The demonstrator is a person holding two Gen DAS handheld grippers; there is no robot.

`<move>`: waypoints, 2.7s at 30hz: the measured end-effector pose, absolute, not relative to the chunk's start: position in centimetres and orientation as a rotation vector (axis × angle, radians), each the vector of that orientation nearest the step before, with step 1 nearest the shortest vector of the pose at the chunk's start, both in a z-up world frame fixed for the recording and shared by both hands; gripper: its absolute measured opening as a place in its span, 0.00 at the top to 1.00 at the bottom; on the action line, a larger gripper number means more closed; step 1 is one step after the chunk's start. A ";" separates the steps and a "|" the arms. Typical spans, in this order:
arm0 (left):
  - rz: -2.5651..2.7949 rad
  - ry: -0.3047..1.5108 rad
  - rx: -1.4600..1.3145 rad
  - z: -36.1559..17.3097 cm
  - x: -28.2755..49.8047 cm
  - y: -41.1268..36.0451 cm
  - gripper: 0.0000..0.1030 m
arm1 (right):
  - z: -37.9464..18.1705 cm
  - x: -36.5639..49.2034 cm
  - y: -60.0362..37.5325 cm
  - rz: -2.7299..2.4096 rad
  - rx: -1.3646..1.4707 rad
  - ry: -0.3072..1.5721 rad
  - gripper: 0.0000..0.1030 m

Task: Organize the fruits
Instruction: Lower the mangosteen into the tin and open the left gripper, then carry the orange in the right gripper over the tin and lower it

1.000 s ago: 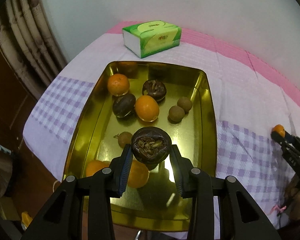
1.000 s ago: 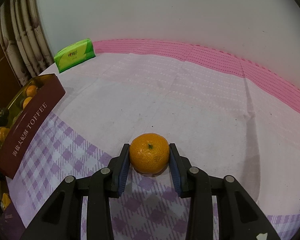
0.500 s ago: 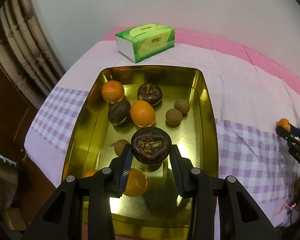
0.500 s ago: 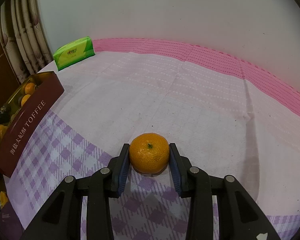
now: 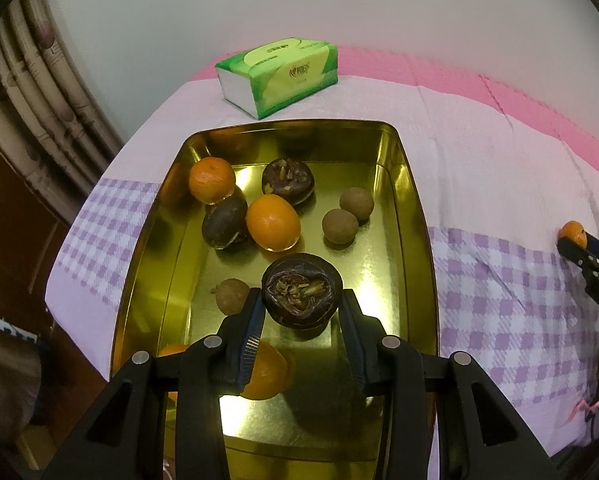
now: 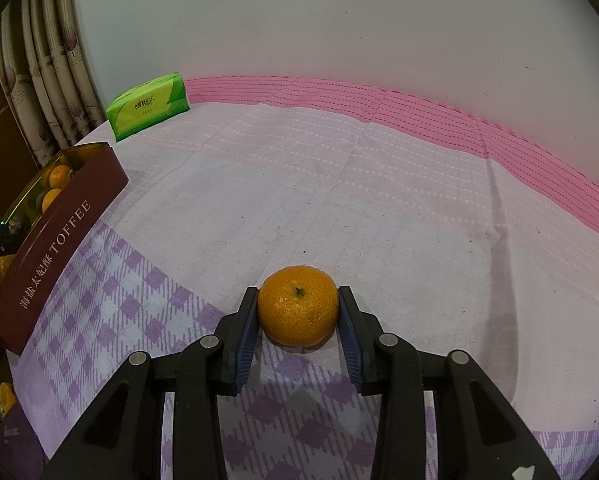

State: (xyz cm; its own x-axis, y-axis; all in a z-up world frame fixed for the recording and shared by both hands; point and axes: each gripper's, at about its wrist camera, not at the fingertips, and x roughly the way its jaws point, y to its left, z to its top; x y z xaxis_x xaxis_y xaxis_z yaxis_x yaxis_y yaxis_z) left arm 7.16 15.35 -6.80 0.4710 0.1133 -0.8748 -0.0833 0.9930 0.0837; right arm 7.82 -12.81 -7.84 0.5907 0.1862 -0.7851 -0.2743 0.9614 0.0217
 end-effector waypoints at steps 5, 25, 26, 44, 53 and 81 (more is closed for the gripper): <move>0.121 1.075 0.038 -6.9 7.2 15.3 0.62 | -7.8 7.8 -12.8 0.268 -0.106 0.900 0.65; 0.125 1.078 0.058 -7.0 7.1 15.2 0.60 | -7.8 7.8 -12.7 0.267 -0.108 0.899 0.65; 0.126 1.078 0.059 -7.0 7.1 15.3 0.60 | -7.9 7.8 -12.8 0.267 -0.109 0.899 0.65; 0.172 1.024 0.064 -4.7 5.8 15.9 0.34 | -7.8 7.5 -12.1 0.255 -0.142 0.911 0.66; 0.170 1.002 0.047 -3.7 5.3 16.2 0.31 | -7.5 6.1 -10.4 0.300 -0.138 0.939 0.66; 0.344 0.905 -0.008 -0.7 4.7 21.9 0.19 | 0.1 1.8 -0.3 0.584 -0.131 0.868 0.66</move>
State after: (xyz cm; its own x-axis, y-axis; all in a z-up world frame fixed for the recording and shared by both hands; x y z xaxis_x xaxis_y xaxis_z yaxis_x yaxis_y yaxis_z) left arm 4.66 21.91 -0.75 0.5670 0.2896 -0.7712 -0.2961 0.9452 0.1372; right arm 1.81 -0.32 0.14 0.5012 0.4299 -0.7510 -0.5339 0.8366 0.1226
